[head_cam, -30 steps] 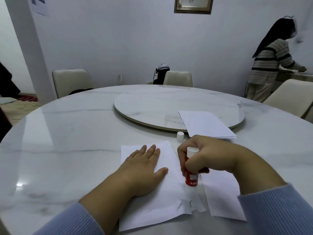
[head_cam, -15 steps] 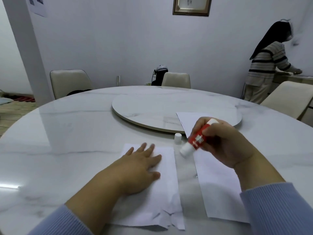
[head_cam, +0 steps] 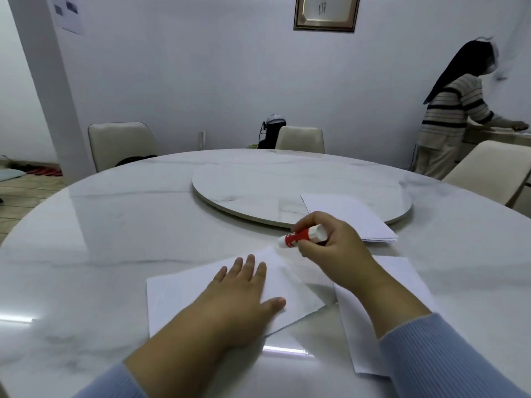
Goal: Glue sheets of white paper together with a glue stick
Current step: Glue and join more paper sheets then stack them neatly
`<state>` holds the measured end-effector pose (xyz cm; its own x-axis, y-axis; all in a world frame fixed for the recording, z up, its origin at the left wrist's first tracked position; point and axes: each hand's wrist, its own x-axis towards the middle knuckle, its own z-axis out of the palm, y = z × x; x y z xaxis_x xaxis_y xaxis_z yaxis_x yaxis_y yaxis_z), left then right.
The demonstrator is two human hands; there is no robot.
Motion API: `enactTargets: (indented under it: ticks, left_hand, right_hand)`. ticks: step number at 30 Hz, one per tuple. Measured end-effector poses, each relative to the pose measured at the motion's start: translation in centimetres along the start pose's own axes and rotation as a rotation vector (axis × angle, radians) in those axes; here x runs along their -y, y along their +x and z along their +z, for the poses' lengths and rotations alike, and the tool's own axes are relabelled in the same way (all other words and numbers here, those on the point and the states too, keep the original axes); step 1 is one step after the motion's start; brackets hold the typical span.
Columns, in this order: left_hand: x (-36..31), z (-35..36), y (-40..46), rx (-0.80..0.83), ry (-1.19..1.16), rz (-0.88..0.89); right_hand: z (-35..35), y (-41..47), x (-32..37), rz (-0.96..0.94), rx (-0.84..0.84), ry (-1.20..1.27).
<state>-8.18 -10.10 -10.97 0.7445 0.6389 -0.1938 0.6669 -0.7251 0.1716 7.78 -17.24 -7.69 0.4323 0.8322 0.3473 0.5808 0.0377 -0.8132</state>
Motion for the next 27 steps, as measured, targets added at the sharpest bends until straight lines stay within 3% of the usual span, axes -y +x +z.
enactTargets:
  ticks: [6, 14, 16, 18, 20, 22, 24, 27]
  left_hand:
    - [0.8, 0.0, -0.1, 0.011, 0.015, 0.033]
    - [0.7, 0.1, -0.2, -0.018, 0.006, 0.033]
    - [0.8, 0.1, -0.3, -0.036, -0.002, 0.047]
    - [0.7, -0.1, -0.6, -0.059, -0.013, 0.073]
    - [0.5, -0.5, -1.1, -0.064, -0.033, 0.100]
    - [0.2, -0.8, -1.5, -0.053, -0.052, 0.124]
    - [-0.1, -1.1, -1.8, -0.045, -0.068, 0.152]
    - [-0.3, -1.2, -2.1, -0.029, -0.099, 0.190]
  right_hand:
    - [1.1, 0.2, -0.2, -0.021, 0.209, -0.197]
    - [-2.5, -0.5, 1.7, 0.125, 0.416, -0.232]
    - [-3.3, -0.8, 2.0, 0.145, 0.460, -0.121]
    - [-4.3, -0.8, 1.9, 0.111, 0.367, 0.195]
    - [-4.9, -0.3, 1.6, 0.082, 0.162, 0.654]
    - [-4.6, 0.2, 1.0, 0.079, -0.062, 0.964]
    - [-3.5, 0.6, 0.6, 0.081, -0.183, 0.977]
    - [-1.1, 1.1, -0.6, 0.097, -0.279, 0.551]
